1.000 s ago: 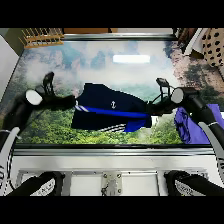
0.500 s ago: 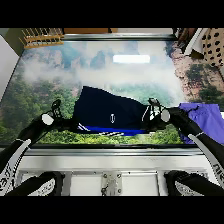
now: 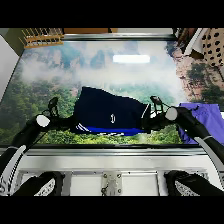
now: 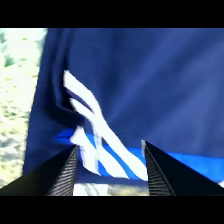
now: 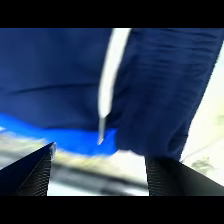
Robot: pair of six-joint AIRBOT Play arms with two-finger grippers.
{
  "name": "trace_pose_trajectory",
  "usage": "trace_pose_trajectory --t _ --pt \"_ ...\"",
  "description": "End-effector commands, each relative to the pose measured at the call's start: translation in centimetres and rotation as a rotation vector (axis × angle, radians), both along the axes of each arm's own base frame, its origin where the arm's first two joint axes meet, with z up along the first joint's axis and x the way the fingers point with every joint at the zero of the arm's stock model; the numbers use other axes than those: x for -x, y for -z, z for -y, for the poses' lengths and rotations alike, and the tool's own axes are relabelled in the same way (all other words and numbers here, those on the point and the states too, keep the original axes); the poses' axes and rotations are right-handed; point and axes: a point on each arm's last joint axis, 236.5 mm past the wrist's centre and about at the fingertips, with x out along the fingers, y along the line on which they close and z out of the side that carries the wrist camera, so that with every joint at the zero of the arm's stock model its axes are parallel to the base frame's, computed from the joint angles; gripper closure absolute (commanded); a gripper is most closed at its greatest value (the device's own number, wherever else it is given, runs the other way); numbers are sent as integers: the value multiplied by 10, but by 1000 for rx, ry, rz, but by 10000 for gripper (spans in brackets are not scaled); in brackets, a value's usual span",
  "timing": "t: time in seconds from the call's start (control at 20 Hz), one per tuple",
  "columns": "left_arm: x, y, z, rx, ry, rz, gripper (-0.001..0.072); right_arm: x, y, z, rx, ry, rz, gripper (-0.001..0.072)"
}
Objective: Fold the clothes and pants, and hang the long-sleeved shirts on hangers.
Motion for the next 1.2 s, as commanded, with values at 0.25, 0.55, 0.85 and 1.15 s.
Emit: trace_pose_trajectory --t 0.25,0.55,0.85,1.15 --pt "29 -77 14 53 58 131 304 -4 -62 92 -123 156 83 6" --pt "25 -89 30 152 31 142 701 -37 1 85 -330 237 11 -4" --pt "16 -95 69 166 155 122 701 -45 54 68 -449 261 -88 -2" --pt "-2 -95 101 169 239 93 701 -50 60 31 -454 211 -82 -1"
